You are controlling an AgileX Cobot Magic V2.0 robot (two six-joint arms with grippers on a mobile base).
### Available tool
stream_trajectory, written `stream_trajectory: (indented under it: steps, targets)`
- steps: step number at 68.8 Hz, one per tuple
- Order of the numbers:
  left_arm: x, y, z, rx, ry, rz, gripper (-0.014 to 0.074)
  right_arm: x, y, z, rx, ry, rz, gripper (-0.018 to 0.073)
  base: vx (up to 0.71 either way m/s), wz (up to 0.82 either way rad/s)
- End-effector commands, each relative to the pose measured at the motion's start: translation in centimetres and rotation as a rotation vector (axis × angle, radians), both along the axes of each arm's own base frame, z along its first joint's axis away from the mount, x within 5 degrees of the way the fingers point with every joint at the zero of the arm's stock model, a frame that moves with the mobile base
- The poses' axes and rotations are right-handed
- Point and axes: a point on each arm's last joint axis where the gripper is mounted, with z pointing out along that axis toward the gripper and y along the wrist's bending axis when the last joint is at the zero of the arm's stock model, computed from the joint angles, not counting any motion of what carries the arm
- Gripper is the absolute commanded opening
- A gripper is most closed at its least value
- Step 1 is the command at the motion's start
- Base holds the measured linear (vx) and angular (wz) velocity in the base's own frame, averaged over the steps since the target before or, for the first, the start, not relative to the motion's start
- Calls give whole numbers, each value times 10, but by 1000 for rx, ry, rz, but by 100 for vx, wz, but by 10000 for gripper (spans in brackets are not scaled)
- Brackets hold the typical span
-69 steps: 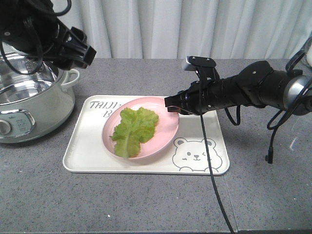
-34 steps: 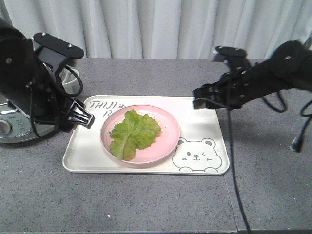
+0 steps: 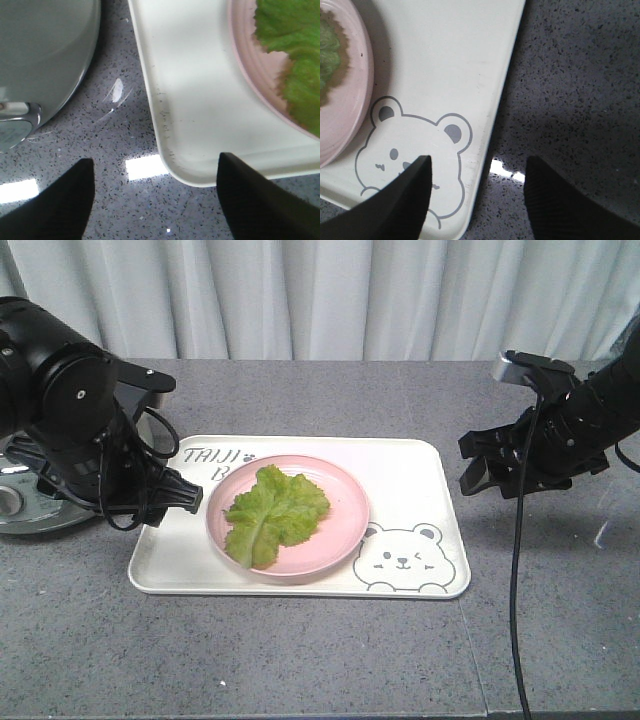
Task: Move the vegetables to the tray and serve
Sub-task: 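Release the plate and withdraw the right gripper from the tray, then lower both grippers to the tray's opposite short edges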
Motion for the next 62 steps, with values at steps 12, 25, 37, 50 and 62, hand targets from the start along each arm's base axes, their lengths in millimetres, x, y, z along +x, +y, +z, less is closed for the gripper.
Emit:
stream_trajectory:
  steps: [12, 25, 37, 50, 62]
  targets:
    - [7, 12, 9, -69, -30, 24, 503, 1, 6, 3, 21, 34, 24, 399, 0, 0]
    - [12, 17, 4, -70, -20, 32, 503, 4, 20, -12, 10, 85, 61, 399, 0, 0]
    - [17, 19, -2, -54, -1, 17, 503, 4, 28, -19, -54, 112, 43, 399, 0, 0]
    - [21, 17, -8, -62, 2, 16, 503, 3, 27, -20, -92, 114, 39, 399, 0, 0]
    - [25, 17, -15, -72, 17, 16, 503, 3, 27, -20, -90, 116, 37, 399, 0, 0]
